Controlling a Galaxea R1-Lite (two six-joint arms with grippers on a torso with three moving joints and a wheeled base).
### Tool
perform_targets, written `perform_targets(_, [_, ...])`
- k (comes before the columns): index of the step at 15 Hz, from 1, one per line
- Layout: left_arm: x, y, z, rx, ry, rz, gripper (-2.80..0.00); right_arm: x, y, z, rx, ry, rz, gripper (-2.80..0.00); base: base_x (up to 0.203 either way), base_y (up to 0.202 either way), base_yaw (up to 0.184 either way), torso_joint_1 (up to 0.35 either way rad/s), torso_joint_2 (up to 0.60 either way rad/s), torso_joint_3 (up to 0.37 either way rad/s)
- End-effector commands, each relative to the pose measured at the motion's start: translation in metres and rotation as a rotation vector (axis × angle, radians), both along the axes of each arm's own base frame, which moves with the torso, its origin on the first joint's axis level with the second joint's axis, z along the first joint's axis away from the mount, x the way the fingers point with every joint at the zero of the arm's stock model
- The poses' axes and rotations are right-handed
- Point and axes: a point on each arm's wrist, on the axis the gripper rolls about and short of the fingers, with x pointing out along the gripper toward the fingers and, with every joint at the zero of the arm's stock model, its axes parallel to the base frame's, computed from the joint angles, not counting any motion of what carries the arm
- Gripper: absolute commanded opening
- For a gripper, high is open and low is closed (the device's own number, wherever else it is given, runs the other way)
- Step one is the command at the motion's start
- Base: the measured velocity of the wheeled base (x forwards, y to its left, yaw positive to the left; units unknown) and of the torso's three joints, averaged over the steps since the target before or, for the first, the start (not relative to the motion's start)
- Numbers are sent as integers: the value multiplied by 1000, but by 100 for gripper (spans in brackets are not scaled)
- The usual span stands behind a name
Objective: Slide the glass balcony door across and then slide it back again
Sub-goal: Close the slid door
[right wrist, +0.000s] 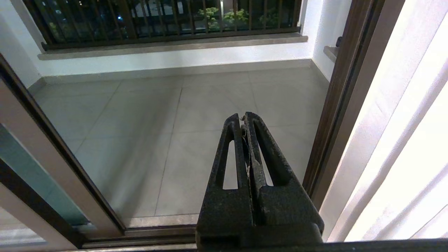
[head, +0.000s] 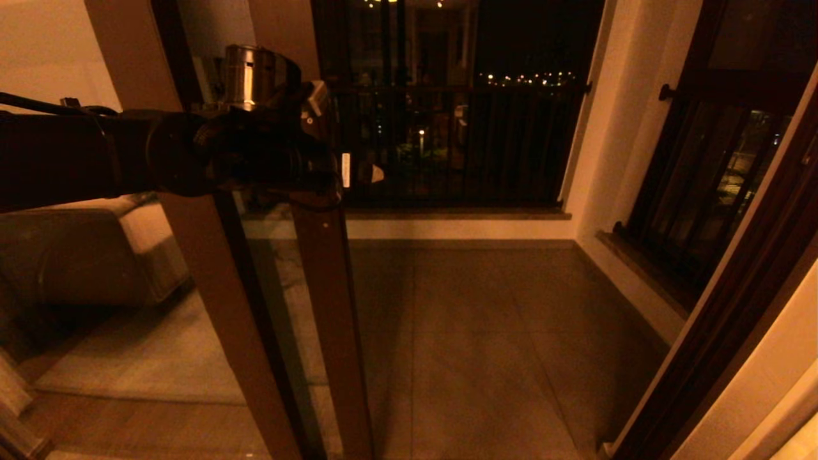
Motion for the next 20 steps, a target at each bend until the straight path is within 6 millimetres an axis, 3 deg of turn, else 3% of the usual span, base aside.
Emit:
perform_targets(1, [-1, -5, -2, 4, 10, -9, 0, 0, 0, 0, 0, 0, 0, -280, 0, 0, 0, 0, 0, 0])
perform_targets(20, [-5, -62, -9, 14, -14, -75, 0, 0, 0, 0, 0, 0, 0, -280, 0, 0, 0, 0, 0, 0])
